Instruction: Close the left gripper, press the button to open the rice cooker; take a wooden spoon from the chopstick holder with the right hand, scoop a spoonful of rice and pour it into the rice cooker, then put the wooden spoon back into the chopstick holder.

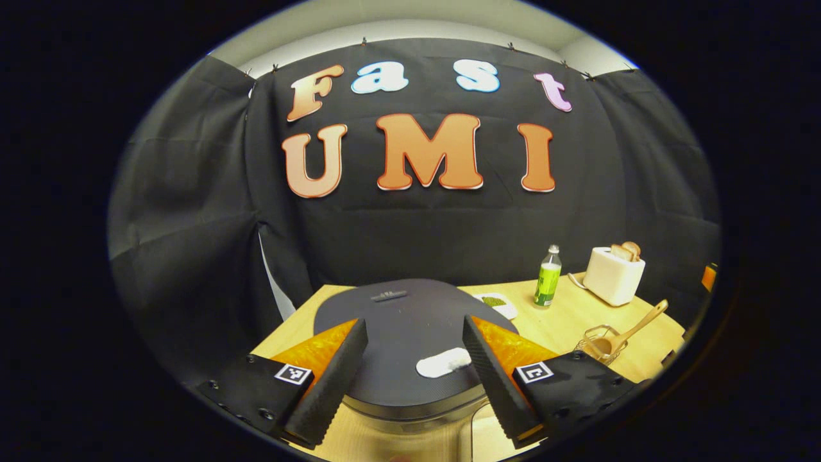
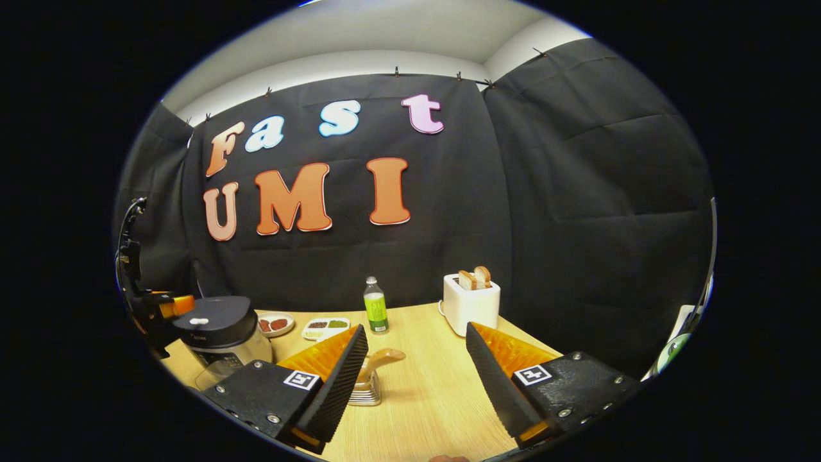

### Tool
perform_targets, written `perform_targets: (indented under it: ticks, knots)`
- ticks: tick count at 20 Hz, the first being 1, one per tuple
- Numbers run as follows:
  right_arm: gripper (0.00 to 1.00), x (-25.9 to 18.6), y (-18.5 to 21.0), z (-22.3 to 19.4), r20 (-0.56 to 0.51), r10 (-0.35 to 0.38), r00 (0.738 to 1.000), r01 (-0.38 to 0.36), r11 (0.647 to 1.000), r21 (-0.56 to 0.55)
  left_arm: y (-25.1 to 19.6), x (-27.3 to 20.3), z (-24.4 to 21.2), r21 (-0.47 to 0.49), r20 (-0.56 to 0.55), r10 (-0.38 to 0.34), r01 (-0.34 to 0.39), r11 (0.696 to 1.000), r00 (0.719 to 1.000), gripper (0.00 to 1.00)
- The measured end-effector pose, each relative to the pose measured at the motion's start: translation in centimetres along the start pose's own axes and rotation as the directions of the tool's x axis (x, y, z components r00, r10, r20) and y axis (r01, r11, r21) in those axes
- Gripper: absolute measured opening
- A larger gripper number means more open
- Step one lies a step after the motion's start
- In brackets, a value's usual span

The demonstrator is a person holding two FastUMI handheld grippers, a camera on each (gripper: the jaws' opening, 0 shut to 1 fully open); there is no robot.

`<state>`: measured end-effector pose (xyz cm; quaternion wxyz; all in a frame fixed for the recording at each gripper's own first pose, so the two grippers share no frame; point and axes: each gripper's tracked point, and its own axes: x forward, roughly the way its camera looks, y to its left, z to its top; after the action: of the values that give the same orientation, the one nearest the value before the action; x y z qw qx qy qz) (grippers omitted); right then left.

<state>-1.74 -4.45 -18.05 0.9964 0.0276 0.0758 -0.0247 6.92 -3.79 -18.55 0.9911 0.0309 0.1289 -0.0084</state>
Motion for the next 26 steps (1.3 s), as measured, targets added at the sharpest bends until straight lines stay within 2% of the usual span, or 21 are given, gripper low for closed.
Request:
perform_targets:
  ticks: [2, 4, 5, 6, 9, 12, 14, 16, 18, 21, 26]
  knots:
    - [0.95, 0.4, 0.7, 2.3, 0.027, 0.019, 0.999, -0.018, 1.0, -0.022, 0.3, -1.4, 3.1, -0.003, 0.015, -0.015, 0.015, 1.0, 1.0, 0.96]
    - [0.95, 0.8, 1.5, 4.7, 0.044, 0.049, 0.998, -0.047, 0.998, -0.038, 0.8, -2.9, 7.2, -0.005, 0.064, -0.019, 0.02, 1.0, 0.998, 1.0]
    - [0.95, 0.8, 2.3, 5.8, 0.049, 0.073, 0.996, -0.072, 0.997, -0.032, 1.0, -3.7, 9.4, -0.013, 0.108, -0.02, 0.022, 1.0, 0.994, 0.96]
    - [0.95, 0.8, 2.9, 7.0, 0.056, 0.09, 0.994, -0.088, 0.996, -0.031, 1.0, -4.3, 11.5, -0.025, 0.143, -0.021, 0.024, 0.999, 0.989, 0.98]
    - [0.95, 1.3, 3.4, 10.3, 0.091, 0.094, 0.991, -0.09, 0.995, -0.049, 0.6, -5.4, 15.8, -0.078, 0.171, -0.05, 0.064, 0.995, 0.984, 1.0]
    - [0.95, 1.3, 4.2, 14.0, 0.146, 0.094, 0.985, -0.081, 0.992, -0.092, 2.7, -5.3, 19.0, -0.082, 0.185, -0.012, 0.028, 0.996, 0.983, 0.98]
    - [0.95, 1.3, 4.8, 15.9, 0.158, 0.098, 0.983, -0.083, 0.992, -0.1, 3.4, -5.4, 20.1, -0.095, 0.19, 0.008, 0.01, 0.995, 0.982, 0.96]
    - [0.95, 1.2, 5.3, 17.1, 0.182, 0.099, 0.978, -0.082, 0.992, -0.096, 3.3, -5.7, 20.5, -0.119, 0.202, 0.001, 0.023, 0.993, 0.979, 1.0]
    - [0.95, 1.1, 5.3, 16.7, 0.179, 0.105, 0.978, -0.091, 0.992, -0.083, 3.2, -6.1, 19.9, -0.111, 0.208, -0.012, 0.036, 0.993, 0.978, 1.0]
    - [0.95, 1.0, 5.9, 15.6, 0.156, 0.129, 0.979, -0.12, 0.991, -0.066, 4.4, -5.9, 19.3, -0.082, 0.199, 0.022, -0.006, 0.997, 0.98, 1.0]
    - [0.95, 1.2, 6.5, 15.4, 0.149, 0.134, 0.98, -0.124, 0.99, -0.071, 4.6, -7.0, 20.2, -0.073, 0.24, 0.036, -0.019, 0.997, 0.97, 0.97]
